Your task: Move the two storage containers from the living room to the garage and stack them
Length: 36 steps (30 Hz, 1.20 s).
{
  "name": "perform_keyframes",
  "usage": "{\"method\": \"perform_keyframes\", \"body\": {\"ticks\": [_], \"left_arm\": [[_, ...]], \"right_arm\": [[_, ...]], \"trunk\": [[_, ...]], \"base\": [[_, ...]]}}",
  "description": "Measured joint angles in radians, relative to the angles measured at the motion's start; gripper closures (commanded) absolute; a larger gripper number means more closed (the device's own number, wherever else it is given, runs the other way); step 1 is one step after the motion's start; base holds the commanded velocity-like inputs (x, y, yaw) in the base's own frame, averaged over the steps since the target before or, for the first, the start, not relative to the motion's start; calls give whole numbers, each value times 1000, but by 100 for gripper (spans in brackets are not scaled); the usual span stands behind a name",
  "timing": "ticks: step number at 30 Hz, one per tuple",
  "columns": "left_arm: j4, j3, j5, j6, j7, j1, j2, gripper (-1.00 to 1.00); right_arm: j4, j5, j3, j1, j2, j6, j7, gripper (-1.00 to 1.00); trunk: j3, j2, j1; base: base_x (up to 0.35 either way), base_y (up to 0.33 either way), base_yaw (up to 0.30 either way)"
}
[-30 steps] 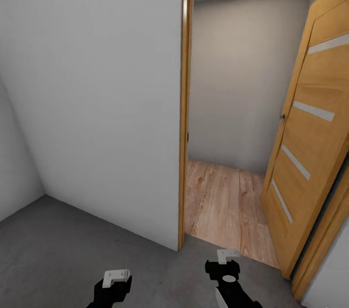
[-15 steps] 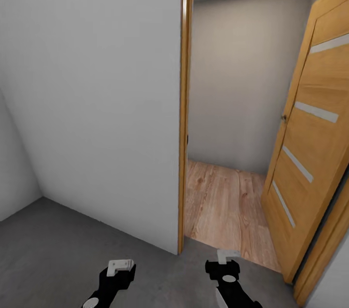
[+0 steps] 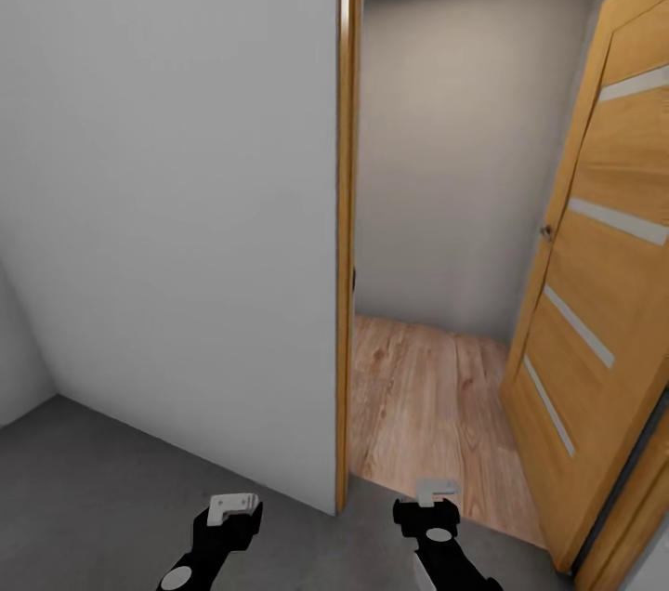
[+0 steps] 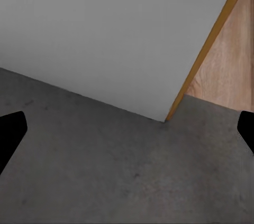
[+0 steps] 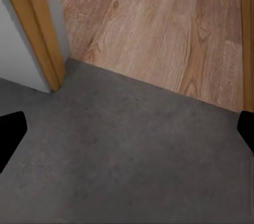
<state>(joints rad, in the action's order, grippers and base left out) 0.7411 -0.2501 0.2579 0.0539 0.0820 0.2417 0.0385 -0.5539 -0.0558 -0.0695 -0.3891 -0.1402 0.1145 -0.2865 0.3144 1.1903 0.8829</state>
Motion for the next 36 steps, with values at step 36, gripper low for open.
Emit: {"method": "perform_keyframes", "body": {"ticks": [36], "left_arm": [[-12,2,-3,0,-3,0,0,-100]], "right_arm": [[0,0,1,0,-1,0,0,-100]], "trunk": [[-14,0,0]], "base": [[11,0,-164]]}}
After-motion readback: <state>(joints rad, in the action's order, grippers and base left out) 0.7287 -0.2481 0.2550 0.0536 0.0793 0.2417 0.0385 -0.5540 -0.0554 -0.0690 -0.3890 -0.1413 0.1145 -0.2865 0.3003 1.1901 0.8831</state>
